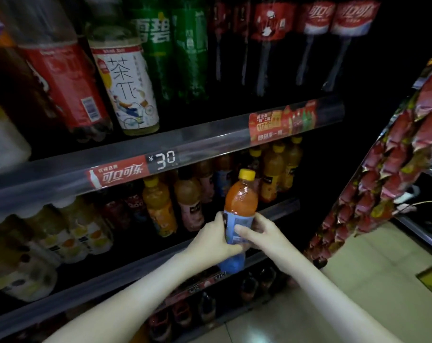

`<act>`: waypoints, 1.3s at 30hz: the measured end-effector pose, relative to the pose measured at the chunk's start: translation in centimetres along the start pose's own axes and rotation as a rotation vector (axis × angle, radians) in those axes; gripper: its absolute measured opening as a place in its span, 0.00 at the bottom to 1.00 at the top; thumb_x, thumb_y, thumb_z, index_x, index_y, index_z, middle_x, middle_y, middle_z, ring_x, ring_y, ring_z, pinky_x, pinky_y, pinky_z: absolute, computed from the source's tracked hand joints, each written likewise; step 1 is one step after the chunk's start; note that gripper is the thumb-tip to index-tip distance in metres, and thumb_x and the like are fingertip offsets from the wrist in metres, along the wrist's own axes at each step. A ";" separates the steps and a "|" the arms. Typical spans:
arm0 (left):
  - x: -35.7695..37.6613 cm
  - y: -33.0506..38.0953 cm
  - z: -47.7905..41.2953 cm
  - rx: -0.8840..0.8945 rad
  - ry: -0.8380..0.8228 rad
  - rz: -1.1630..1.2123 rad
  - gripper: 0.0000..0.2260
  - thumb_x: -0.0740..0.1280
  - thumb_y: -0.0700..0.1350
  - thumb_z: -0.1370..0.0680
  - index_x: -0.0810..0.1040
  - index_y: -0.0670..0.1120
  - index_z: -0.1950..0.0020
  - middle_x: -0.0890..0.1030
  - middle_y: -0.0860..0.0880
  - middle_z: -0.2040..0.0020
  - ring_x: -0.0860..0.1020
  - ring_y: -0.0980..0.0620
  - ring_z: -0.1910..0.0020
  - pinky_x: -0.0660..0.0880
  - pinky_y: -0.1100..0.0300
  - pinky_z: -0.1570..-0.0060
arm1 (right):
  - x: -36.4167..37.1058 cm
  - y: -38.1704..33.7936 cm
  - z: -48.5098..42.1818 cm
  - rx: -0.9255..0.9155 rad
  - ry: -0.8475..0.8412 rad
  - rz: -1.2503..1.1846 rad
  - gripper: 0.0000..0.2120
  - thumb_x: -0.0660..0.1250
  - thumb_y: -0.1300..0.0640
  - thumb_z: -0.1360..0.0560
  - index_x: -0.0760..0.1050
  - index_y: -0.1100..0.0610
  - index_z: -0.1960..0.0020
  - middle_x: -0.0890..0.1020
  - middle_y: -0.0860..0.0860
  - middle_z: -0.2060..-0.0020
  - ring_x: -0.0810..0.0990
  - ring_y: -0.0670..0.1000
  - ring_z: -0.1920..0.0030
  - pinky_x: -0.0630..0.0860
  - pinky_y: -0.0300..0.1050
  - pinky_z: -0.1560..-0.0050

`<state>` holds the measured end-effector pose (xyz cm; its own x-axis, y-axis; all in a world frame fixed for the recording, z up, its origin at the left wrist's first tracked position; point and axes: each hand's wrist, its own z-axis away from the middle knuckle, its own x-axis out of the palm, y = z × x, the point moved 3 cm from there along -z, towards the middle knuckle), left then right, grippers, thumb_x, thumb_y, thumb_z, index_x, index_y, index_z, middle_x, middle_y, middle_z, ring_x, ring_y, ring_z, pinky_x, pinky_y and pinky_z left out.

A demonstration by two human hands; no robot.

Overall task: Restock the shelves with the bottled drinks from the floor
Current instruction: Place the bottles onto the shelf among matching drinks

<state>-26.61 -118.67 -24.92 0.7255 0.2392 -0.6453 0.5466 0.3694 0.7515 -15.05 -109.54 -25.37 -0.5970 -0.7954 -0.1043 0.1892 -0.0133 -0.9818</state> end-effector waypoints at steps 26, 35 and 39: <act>-2.8 -2.5 0.3 0.086 0.680 -0.691 0.24 0.73 0.36 0.31 0.74 0.43 0.35 0.73 0.35 0.40 0.75 0.35 0.48 0.79 0.44 0.54 | -0.3 -0.6 -7.5 -0.205 0.107 0.171 0.30 0.79 0.58 0.34 0.65 0.53 0.38 0.77 0.48 0.48 0.77 0.51 0.47 0.72 0.42 0.48; -2.2 -2.4 -1.3 -0.069 0.708 -0.879 0.42 0.79 0.43 0.40 0.66 0.47 0.28 0.65 0.34 0.29 0.63 0.34 0.30 0.70 0.37 0.40 | -0.5 1.4 -11.2 -0.273 0.201 0.458 0.32 0.76 0.55 0.30 0.63 0.60 0.34 0.76 0.59 0.40 0.76 0.60 0.39 0.74 0.47 0.46; -2.4 -2.3 -2.2 -0.127 0.699 -0.993 0.47 0.81 0.47 0.45 0.69 0.45 0.28 0.64 0.34 0.29 0.68 0.34 0.32 0.69 0.40 0.38 | -0.3 0.7 -11.1 -0.496 0.318 0.867 0.45 0.81 0.57 0.38 0.61 0.64 0.29 0.73 0.65 0.38 0.75 0.66 0.41 0.75 0.57 0.44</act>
<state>-30.49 -118.13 -25.41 -0.3865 0.2198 -0.8957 0.6620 0.7423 -0.1035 -23.46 -102.59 -27.76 -0.6008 -0.2167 -0.7694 0.3519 0.7925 -0.4980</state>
